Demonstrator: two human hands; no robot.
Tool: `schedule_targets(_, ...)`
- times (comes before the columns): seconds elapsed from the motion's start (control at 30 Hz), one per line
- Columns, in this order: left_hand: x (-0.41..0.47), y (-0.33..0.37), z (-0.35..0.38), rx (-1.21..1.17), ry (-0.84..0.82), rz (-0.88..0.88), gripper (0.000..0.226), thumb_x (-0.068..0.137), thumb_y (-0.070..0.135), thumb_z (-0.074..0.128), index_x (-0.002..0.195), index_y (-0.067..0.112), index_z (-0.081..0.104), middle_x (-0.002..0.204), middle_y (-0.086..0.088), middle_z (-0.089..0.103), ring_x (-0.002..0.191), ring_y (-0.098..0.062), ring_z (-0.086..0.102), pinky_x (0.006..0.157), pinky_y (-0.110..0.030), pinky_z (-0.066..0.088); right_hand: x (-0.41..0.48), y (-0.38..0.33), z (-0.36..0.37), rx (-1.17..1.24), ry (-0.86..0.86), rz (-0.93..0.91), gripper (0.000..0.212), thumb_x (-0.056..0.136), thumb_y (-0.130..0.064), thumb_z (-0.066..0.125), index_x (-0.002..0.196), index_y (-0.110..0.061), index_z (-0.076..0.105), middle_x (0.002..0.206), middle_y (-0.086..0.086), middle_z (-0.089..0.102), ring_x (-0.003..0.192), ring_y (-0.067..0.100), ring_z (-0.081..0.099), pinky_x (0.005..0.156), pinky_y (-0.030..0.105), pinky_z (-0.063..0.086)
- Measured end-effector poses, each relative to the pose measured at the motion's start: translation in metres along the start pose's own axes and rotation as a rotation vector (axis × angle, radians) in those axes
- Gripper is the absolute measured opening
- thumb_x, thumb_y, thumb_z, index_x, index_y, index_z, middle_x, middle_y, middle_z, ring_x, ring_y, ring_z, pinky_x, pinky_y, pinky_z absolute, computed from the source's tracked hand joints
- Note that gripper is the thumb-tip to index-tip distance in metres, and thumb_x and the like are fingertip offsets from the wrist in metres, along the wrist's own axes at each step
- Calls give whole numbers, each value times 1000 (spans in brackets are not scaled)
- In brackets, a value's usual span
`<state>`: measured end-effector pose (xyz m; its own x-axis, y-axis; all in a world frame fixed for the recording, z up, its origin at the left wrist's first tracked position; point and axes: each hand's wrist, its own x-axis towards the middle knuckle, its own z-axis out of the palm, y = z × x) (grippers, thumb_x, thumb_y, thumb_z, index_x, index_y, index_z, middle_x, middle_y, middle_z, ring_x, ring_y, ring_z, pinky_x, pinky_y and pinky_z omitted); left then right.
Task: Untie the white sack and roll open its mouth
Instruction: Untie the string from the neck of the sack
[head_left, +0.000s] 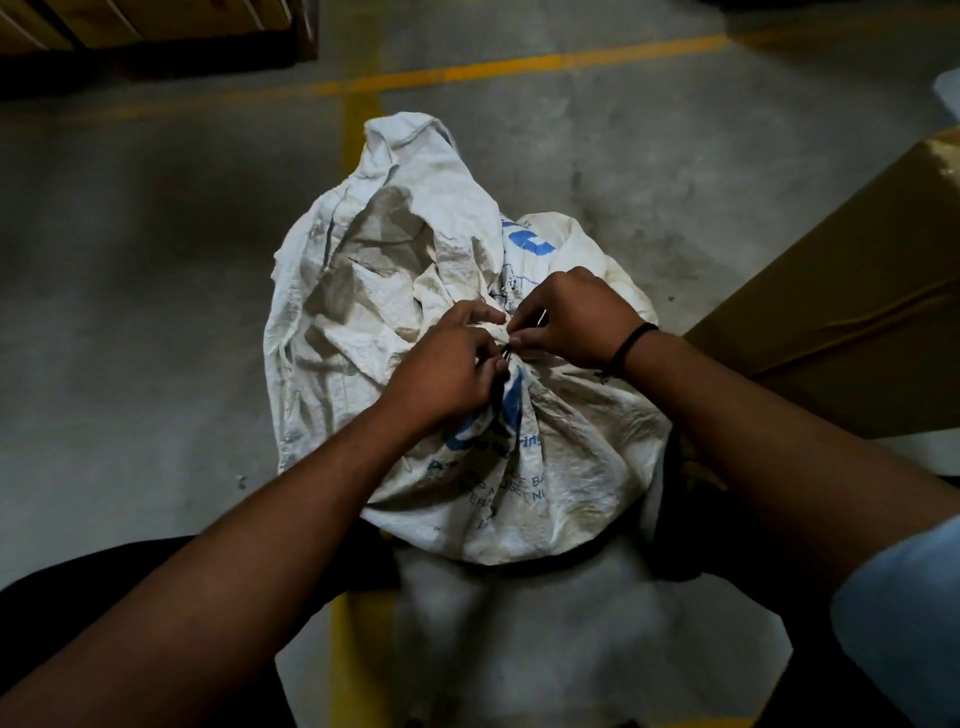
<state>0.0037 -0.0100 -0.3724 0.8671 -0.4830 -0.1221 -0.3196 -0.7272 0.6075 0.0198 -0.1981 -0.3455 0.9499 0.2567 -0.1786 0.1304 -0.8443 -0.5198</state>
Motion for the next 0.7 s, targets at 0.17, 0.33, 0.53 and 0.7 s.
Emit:
schedule_targets(0.17, 0, -1, 0, 15, -9, 7, 12, 91, 22, 64, 85, 15, 73, 139, 9, 48, 114, -7, 57, 92, -24, 44, 1, -1, 2, -69, -2, -61, 10, 78, -29, 77, 86, -25, 80, 82, 1, 77, 81, 22, 68, 76, 36, 52)
schedule_targets(0.33, 2, -3, 1, 32, -8, 10, 14, 91, 22, 63, 82, 14, 71, 138, 10, 49, 110, -7, 59, 90, -25, 46, 0, -2, 4, -94, 8, -78, 9, 78, -24, 72, 82, -22, 79, 77, 4, 75, 76, 24, 66, 72, 36, 52)
schedule_targets(0.53, 1, -3, 3, 39, 2, 45, 17, 91, 28, 61, 74, 26, 58, 138, 11, 49, 112, -7, 58, 90, -32, 49, -1, 1, 7, -60, 23, -58, 11, 77, -18, 67, 78, -20, 78, 74, 3, 75, 71, 23, 65, 70, 34, 52)
schedule_targets(0.7, 0, -1, -1, 47, 14, 24, 24, 84, 33, 53, 107, 28, 59, 126, 7, 53, 116, -14, 55, 91, -40, 49, -3, 7, 5, 43, 20, -12, 7, 78, -20, 72, 79, -21, 79, 76, -1, 75, 70, 12, 65, 64, 19, 40)
